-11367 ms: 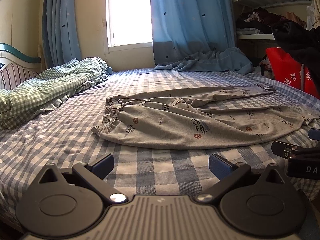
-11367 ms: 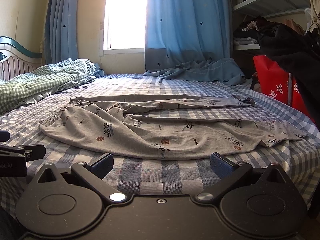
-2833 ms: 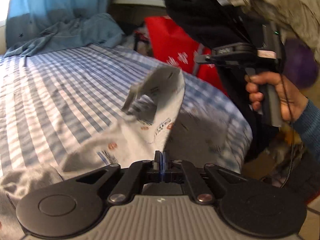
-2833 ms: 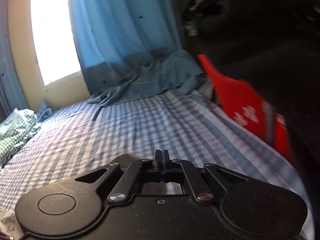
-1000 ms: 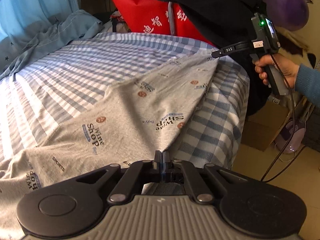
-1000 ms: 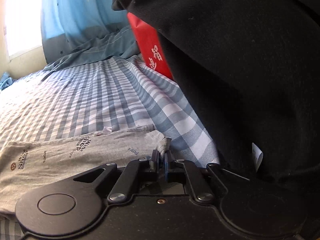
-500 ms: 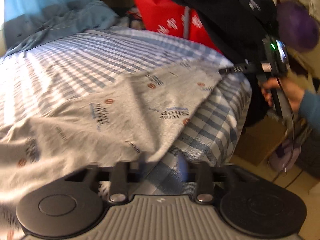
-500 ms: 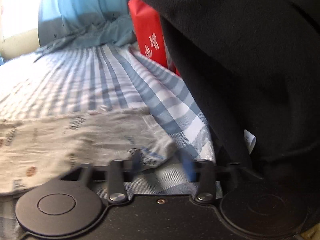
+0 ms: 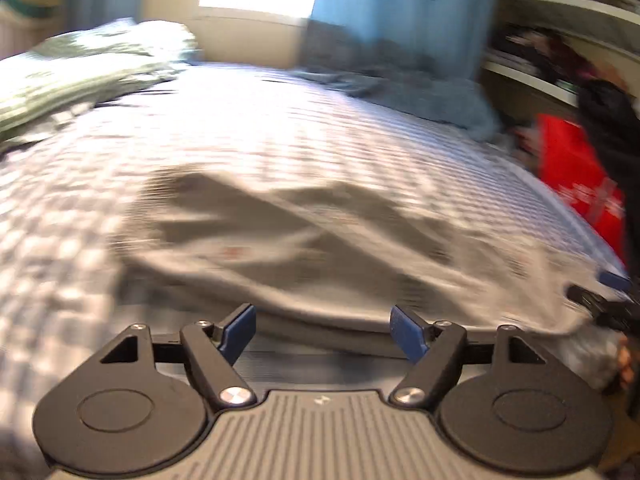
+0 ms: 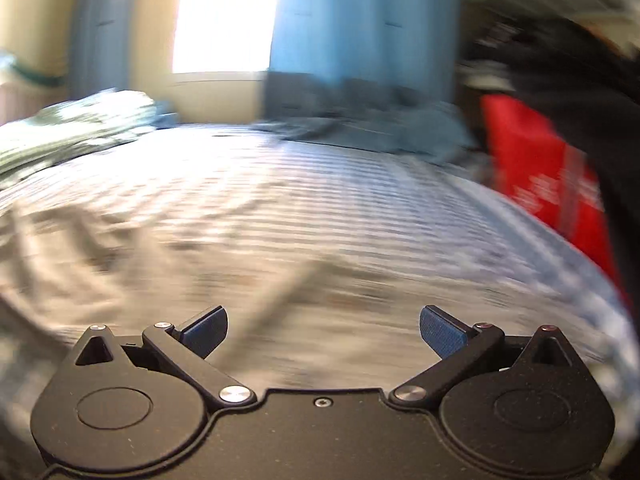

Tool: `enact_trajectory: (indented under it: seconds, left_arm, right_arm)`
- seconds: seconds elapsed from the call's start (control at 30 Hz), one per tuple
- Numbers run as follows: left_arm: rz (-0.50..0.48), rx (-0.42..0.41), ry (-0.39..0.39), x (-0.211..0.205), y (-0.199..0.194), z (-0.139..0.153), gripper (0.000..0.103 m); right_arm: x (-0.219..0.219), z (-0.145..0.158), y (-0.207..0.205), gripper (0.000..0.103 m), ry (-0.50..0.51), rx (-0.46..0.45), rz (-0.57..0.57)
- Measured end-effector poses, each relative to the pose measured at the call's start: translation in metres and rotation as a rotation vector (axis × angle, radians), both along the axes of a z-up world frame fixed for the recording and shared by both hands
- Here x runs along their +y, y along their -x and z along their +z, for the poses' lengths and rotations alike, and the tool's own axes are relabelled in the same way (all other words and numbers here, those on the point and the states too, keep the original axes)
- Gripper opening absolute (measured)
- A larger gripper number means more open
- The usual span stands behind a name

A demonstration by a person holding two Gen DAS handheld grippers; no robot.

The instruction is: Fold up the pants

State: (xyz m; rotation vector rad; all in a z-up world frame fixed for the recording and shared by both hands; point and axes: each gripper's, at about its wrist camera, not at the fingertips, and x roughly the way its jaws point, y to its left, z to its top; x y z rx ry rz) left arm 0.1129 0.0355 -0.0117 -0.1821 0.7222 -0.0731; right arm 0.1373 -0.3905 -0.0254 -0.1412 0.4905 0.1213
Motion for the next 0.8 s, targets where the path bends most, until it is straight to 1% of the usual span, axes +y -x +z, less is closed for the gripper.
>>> enact_trajectory:
  seconds: [0.03,0.07,0.13,0.17,0.27,0.33,0.37,0.4,0.43,0.47,0.53,0.57,0.6,0.63,0.7,0.73,0.77,0.8]
  left_arm:
    - [0.052,0.007,-0.011,0.014,-0.002,-0.002,0.081]
    - [0.084,0.013,-0.014,0.024,-0.004,-0.005,0.082]
    - [0.151,0.034,0.008,0.043,-0.011,-0.011,0.082]
    - [0.163,0.034,0.038,0.051,-0.013,-0.014,0.082]
    - [0.180,0.038,0.154,0.075,-0.016,-0.023,0.081]
    - [0.177,0.015,0.194,0.084,-0.013,-0.027,0.081]
    - [0.175,0.004,0.198,0.086,-0.015,-0.028,0.080]
    - [0.174,-0.008,0.207,0.090,-0.017,-0.030,0.079]
    - [0.174,-0.017,0.222,0.094,-0.019,-0.034,0.079]
    - [0.177,-0.022,0.242,0.096,-0.021,-0.036,0.076]
    - [0.194,-0.033,0.285,0.102,-0.026,-0.041,0.069]
    - [0.208,-0.034,0.306,0.106,-0.031,-0.043,0.055]
    - [0.224,-0.027,0.329,0.110,-0.035,-0.045,0.039]
    - [0.239,-0.023,0.349,0.112,-0.037,-0.046,0.035]
    - [0.280,-0.017,0.404,0.119,-0.043,-0.051,0.022]
    - [0.301,-0.015,0.405,0.119,-0.044,-0.051,0.014]
    - [0.310,-0.021,0.398,0.117,-0.044,-0.050,0.010]
    - [0.312,-0.036,0.375,0.114,-0.043,-0.047,0.007]
  right_arm:
    - [0.020,-0.002,-0.002,0.102,0.014,-0.003,0.038]
    - [0.041,-0.004,-0.004,0.102,0.031,-0.008,0.069]
    - [0.084,-0.008,-0.006,0.102,0.066,-0.021,0.138]
    - [0.099,-0.011,-0.007,0.102,0.083,-0.022,0.161]
    - [0.148,-0.019,0.007,0.102,0.151,-0.023,0.212]
    - [0.168,-0.031,0.015,0.102,0.227,-0.005,0.221]
    - [0.172,-0.036,0.020,0.102,0.242,-0.027,0.200]
    - [0.172,-0.038,0.027,0.102,0.225,-0.052,0.172]
    - [0.169,-0.041,0.027,0.102,0.195,-0.043,0.150]
    - [0.165,-0.041,0.028,0.102,0.151,-0.032,0.129]
    - [0.151,-0.044,0.024,0.102,0.022,0.022,0.083]
    - [0.146,-0.045,0.022,0.102,-0.030,0.044,0.067]
    - [0.144,-0.046,0.021,0.102,-0.059,0.056,0.058]
    - [0.145,-0.046,0.023,0.102,-0.061,0.056,0.056]
    - [0.151,-0.046,0.025,0.102,-0.020,0.044,0.059]
    - [0.154,-0.044,0.025,0.102,0.004,0.037,0.064]
    - [0.157,-0.043,0.025,0.102,0.029,0.032,0.070]
    - [0.160,-0.042,0.026,0.102,0.052,0.026,0.076]
